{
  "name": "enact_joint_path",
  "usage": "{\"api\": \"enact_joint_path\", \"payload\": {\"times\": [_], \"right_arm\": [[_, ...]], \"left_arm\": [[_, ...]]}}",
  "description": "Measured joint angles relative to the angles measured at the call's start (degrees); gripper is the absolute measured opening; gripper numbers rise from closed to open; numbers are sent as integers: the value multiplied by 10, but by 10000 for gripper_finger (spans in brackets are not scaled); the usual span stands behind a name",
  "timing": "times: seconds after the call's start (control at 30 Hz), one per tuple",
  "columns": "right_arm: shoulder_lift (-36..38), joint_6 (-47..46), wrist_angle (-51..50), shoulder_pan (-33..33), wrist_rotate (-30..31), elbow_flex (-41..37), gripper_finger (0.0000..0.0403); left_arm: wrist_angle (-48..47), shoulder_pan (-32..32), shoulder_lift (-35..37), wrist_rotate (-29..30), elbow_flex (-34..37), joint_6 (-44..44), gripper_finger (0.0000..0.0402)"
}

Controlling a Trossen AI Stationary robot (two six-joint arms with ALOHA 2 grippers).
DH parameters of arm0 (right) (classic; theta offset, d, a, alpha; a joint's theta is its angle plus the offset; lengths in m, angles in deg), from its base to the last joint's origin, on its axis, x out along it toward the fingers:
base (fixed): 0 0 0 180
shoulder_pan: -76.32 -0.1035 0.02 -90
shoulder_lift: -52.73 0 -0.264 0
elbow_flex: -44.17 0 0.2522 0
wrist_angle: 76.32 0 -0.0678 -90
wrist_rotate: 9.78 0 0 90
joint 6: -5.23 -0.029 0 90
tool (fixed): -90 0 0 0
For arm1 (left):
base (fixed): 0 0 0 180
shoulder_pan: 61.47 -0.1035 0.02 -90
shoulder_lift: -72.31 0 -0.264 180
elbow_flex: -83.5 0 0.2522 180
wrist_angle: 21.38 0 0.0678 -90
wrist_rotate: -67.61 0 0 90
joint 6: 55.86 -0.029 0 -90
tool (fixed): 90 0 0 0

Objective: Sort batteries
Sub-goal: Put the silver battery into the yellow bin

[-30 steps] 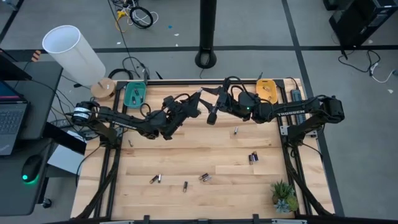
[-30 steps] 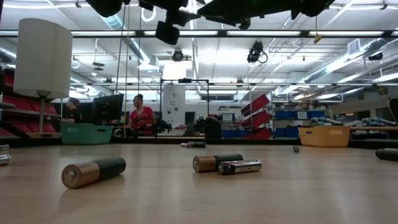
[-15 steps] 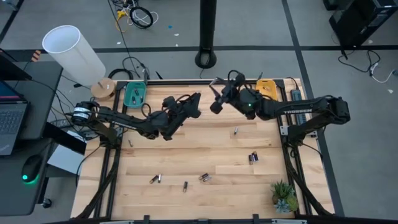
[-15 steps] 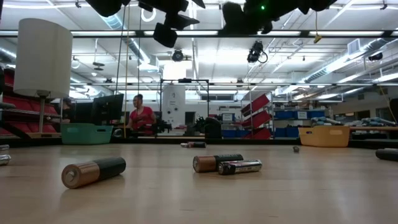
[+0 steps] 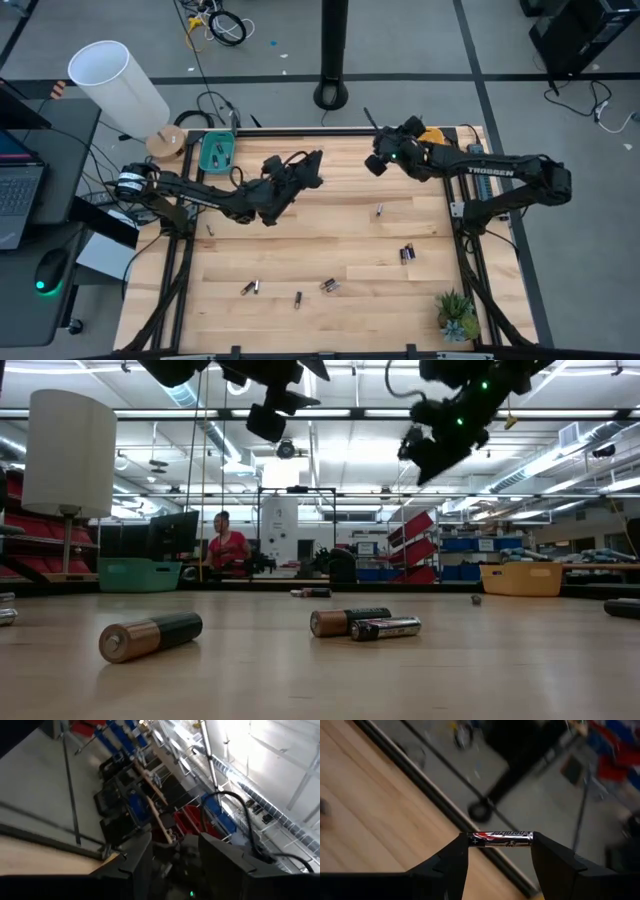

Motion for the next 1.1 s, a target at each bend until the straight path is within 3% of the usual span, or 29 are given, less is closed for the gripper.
{"api": "enact_joint_path", "payload": {"times": [0.17,0.33,0.5,0.77,1.1], "right_arm": [[-6,-40,-101,62,-10,-1,198],[-5,-62,-148,125,-17,-22,198],[-5,-53,-188,176,-72,-43,198],[-5,-24,-191,220,-120,-76,199],[-6,-25,-159,247,-123,-134,207]], "left_arm": [[-58,-4,0,-12,0,59,173],[-61,-4,0,-15,0,46,173],[-61,-4,0,-28,0,35,173],[-62,-4,0,-36,0,34,173],[-61,-4,0,-51,0,34,173]]}}
